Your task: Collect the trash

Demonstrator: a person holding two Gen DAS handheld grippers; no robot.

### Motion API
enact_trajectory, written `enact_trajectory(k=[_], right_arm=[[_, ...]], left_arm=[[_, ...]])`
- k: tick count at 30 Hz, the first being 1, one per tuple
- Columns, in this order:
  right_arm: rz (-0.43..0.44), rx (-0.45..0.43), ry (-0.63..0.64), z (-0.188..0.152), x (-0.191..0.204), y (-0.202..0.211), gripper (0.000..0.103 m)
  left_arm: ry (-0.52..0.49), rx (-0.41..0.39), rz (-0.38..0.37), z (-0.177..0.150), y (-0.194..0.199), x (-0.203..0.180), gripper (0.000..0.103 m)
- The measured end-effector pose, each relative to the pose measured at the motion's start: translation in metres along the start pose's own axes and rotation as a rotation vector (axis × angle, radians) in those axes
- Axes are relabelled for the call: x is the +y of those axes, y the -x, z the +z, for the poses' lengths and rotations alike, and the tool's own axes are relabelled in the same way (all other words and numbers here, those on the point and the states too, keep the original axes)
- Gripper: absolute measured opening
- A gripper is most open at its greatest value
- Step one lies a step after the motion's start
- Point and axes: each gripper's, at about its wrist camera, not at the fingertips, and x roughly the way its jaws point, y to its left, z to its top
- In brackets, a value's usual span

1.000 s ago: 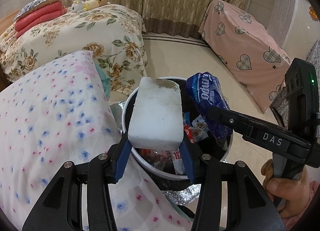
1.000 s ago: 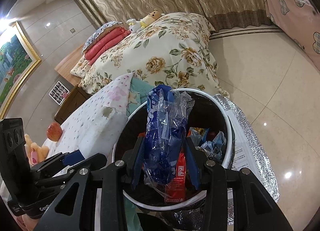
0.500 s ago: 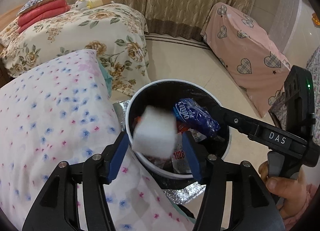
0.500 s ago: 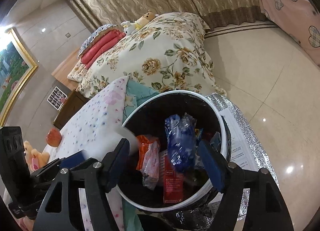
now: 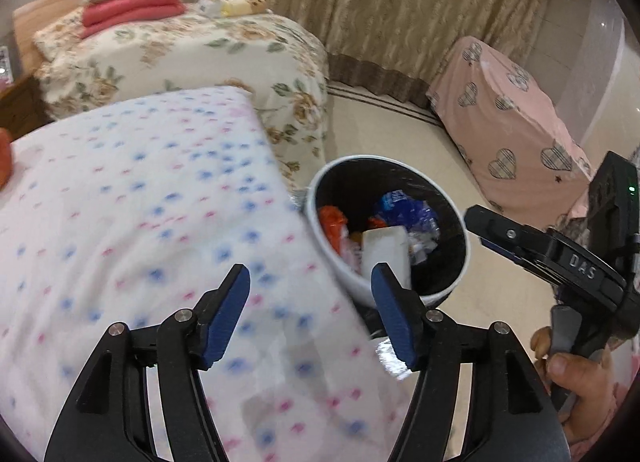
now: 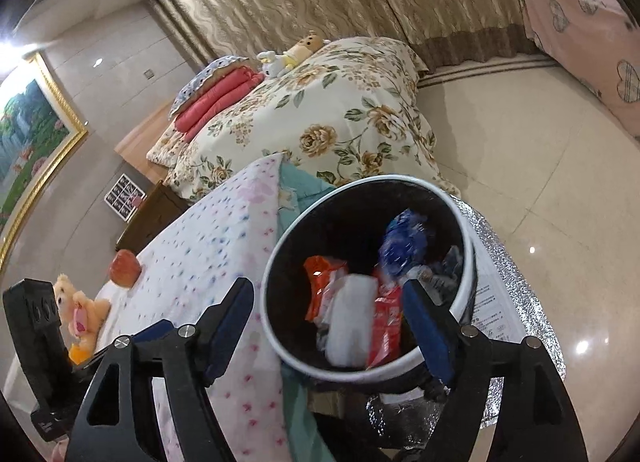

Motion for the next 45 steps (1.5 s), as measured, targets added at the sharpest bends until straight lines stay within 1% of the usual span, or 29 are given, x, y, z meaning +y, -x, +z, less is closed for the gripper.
enact_trajectory(k=[2, 4, 9, 13, 15, 17, 21, 23, 25, 27, 28, 33, 40, 45], right_arm=[[0.008, -0.013, 0.01, -0.009, 0.009, 0.004, 0.087], [0.01, -0.023, 0.033, -0.018, 0.02, 0.006, 0.087], [0.007, -0.07, 0.098, -0.043, 0.047, 0.015, 0.089], [-0.008, -0.105, 0.179, -0.056, 0.069, 0.022, 0.09], [-0.018, -0.125, 0.215, -0.06, 0.077, 0.027, 0.092], [-0.02, -0.144, 0.245, -0.064, 0.086, 0.031, 0.099], [-0.018, -0.195, 0.322, -0.071, 0.104, 0.041, 0.1], [-0.015, -0.234, 0.356, -0.074, 0.112, 0.046, 0.103], [-0.008, -0.283, 0.388, -0.078, 0.119, 0.05, 0.103], [-0.013, -0.314, 0.407, -0.081, 0.121, 0.047, 0.103], [-0.017, -0.319, 0.41, -0.082, 0.121, 0.045, 0.103], [-0.015, -0.343, 0.402, -0.09, 0.118, 0.036, 0.103], [0.014, -0.37, 0.427, -0.097, 0.121, 0.041, 0.103], [0.017, -0.353, 0.445, -0.099, 0.125, 0.038, 0.103]], left_arm=[[0.015, -0.029, 0.024, -0.011, 0.015, 0.008, 0.071], [0.036, -0.049, 0.038, -0.02, 0.026, 0.019, 0.073], [0.103, -0.089, 0.082, -0.044, 0.05, 0.047, 0.074], [0.142, -0.16, 0.126, -0.062, 0.076, 0.063, 0.074], [0.154, -0.187, 0.14, -0.067, 0.085, 0.07, 0.074], [0.161, -0.21, 0.155, -0.072, 0.093, 0.074, 0.074], [0.158, -0.28, 0.182, -0.082, 0.113, 0.079, 0.077], [0.147, -0.331, 0.191, -0.086, 0.122, 0.077, 0.082], [0.132, -0.382, 0.233, -0.091, 0.129, 0.077, 0.097], [0.128, -0.423, 0.275, -0.096, 0.133, 0.078, 0.103], [0.13, -0.436, 0.284, -0.098, 0.134, 0.079, 0.103], [0.125, -0.462, 0.315, -0.106, 0.134, 0.085, 0.103], [0.083, -0.481, 0.363, -0.109, 0.136, 0.076, 0.103], [0.087, -0.474, 0.374, -0.109, 0.135, 0.075, 0.103]])
